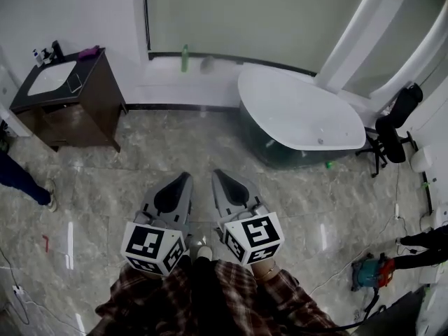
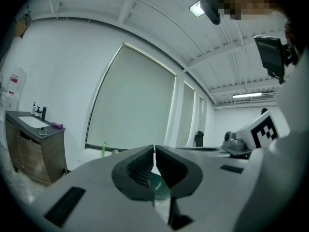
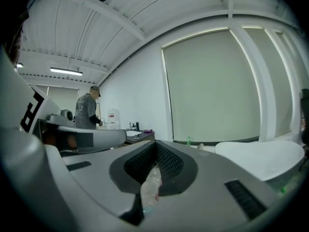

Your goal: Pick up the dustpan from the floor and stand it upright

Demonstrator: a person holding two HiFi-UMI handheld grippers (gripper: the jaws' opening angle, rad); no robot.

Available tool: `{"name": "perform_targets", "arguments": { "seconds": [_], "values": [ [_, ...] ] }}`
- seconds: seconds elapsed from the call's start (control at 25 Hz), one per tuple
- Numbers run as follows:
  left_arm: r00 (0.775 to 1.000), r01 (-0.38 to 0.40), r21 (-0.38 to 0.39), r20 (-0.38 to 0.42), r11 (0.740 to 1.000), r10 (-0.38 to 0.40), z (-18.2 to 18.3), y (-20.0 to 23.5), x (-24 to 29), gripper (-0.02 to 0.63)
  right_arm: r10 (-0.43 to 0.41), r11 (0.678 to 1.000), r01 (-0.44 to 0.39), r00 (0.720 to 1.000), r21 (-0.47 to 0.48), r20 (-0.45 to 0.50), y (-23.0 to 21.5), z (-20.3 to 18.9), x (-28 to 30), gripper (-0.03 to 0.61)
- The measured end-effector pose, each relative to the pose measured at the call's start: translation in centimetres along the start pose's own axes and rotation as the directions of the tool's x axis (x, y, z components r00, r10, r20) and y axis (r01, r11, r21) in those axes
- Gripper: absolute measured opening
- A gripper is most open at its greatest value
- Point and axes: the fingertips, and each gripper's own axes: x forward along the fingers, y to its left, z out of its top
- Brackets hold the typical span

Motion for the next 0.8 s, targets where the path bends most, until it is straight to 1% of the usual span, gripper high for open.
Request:
{"name": "perform_targets", "arguments": {
  "seconds": [0.36, 0.56, 0.8],
  "values": [
    [1.000, -0.009, 0.002, -0.012, 1.000, 0.010, -0.7, -0.2, 0.2, 0.021, 0.027, 0.999, -0.027, 0.999, 0.017, -0.018, 0.1, -0.9, -0.3, 0.011],
    [1.000, -0.012, -0.008, -0.017, 1.000, 0.012, -0.8, -0.3, 0.8, 0.021, 0.023, 0.999, -0.023, 0.999, 0.028, -0.028, -0.7, -1.1, -0.2, 0.011],
    [1.000, -0.023, -0.011, -0.020, 1.000, 0.022, -1.0, 0.6, 1.2, 0.021, 0.028, 0.999, -0.027, 0.999, 0.037, -0.036, -0.8, -1.7, 0.5, 0.011]
  ]
}}
